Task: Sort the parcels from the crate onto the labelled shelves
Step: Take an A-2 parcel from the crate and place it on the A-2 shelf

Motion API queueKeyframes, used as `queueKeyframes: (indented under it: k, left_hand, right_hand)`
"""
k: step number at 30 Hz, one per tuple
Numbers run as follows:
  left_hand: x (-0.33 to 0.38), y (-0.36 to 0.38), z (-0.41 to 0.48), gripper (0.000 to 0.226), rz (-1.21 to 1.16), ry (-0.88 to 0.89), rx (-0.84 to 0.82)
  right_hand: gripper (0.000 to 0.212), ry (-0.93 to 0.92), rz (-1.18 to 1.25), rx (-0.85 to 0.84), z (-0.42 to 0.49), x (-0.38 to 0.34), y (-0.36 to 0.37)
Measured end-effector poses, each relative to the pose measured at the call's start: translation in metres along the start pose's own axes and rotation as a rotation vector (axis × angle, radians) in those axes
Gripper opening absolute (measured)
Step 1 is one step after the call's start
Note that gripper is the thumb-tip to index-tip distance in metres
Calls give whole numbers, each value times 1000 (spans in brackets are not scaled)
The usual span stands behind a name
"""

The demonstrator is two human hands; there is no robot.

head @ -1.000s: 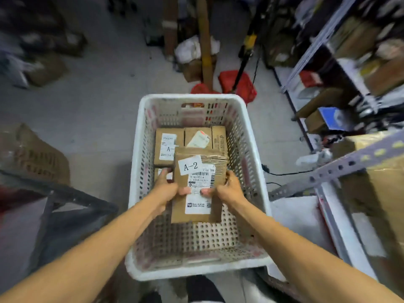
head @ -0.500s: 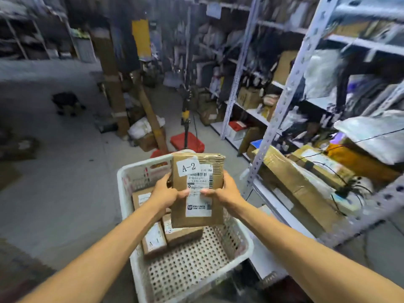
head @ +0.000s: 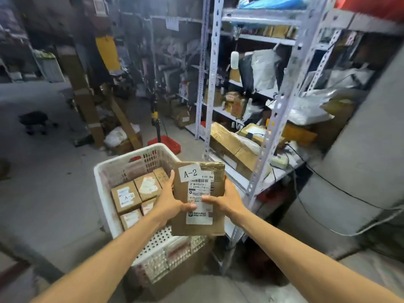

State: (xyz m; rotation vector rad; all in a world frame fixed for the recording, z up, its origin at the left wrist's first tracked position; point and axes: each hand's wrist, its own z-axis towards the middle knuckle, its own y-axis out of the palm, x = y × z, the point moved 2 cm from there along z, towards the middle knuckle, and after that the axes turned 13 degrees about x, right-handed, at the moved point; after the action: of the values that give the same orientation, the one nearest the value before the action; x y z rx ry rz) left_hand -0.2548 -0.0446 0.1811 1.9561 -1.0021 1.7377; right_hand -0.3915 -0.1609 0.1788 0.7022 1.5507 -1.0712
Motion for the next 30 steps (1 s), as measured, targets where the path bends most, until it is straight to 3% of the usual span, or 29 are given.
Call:
queueKeyframes:
  k: [7, 10, 13, 18, 20, 24, 27, 30]
  left_hand:
    - [1, 76, -90, 120, 73, 59, -20]
    - [8, 124, -121, 115, 18, 63, -122]
    - [16, 185, -156, 109, -126, 55, -273]
    - [56, 282, -200, 106, -155, 86, -578]
    - [74, 315, -210, 108, -126, 172, -678]
    - [106, 390, -230, 83, -159, 249, -924]
    - [132, 436, -251, 81, -220, 235, -1074]
    - [167, 483, -274, 99, -251, 278, -1282]
  right_hand:
    - [70, 36, -153, 265, -79, 35, -124]
    - [84, 45, -240, 405, -113, 44, -178]
    - [86, 4, -181, 528, -146, 54, -233]
    - [75, -14, -1, 717, -186, 55, -324]
    - [86, -6, -26, 715, -198, 48, -358]
    - [124, 1, -122, 717, -222, 30, -423]
    - [125, 38, -225, 903, -239, 10, -465]
    - [123, 57, -240, 1050, -255, -9, -504]
